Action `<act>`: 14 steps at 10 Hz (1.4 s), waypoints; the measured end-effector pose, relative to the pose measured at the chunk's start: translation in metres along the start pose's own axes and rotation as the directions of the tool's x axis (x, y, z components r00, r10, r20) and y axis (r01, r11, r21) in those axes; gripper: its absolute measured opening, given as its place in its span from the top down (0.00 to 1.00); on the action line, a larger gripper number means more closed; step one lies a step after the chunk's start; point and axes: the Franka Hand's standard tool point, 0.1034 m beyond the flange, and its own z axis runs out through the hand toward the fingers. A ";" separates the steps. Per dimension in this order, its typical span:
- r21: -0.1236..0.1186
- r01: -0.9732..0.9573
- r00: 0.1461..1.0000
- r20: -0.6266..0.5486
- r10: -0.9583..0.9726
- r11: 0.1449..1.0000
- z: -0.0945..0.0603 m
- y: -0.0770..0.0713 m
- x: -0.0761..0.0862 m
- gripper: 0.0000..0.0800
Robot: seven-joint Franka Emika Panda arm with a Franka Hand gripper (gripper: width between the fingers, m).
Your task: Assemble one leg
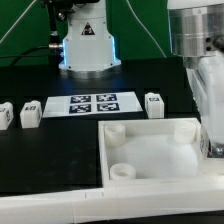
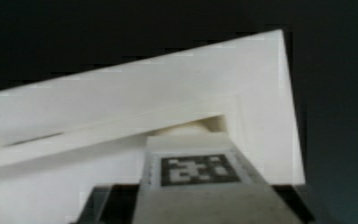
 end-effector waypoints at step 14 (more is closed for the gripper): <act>0.035 0.054 0.997 0.048 -0.056 0.998 -0.027 0.012 -0.013 0.19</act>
Offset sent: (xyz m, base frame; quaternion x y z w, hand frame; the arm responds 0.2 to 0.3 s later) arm 0.0000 0.0000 0.0000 0.0000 0.0000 0.0000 1.0000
